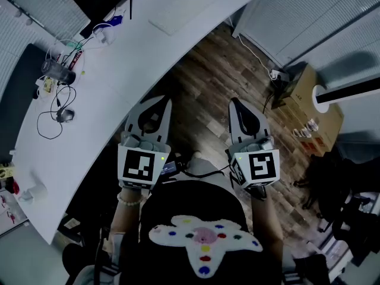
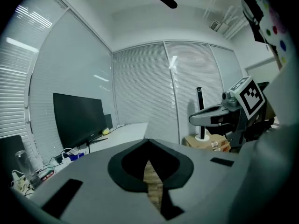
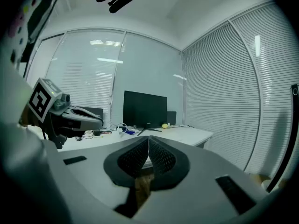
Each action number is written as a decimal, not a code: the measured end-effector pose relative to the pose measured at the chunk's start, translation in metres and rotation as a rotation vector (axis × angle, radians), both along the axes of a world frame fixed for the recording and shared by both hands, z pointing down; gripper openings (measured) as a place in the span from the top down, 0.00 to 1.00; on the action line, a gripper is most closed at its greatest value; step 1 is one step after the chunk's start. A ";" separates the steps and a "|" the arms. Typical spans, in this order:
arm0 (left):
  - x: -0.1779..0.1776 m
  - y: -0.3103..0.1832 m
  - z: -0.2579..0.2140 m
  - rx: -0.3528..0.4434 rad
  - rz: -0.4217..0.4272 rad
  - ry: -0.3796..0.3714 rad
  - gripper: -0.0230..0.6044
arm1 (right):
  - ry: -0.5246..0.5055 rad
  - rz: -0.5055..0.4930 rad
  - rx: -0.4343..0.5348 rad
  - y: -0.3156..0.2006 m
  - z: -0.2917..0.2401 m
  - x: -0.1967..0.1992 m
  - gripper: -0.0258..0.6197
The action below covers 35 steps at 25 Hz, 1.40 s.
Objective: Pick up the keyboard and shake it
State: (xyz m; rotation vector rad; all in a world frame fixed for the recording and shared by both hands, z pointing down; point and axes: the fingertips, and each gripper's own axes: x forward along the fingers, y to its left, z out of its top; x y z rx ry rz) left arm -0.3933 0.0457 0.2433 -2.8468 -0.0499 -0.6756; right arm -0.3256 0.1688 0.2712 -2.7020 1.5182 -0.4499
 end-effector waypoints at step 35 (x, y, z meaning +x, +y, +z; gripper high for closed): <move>0.093 0.010 0.029 -0.073 -0.017 0.034 0.94 | 0.039 0.029 0.004 0.014 0.025 0.078 0.91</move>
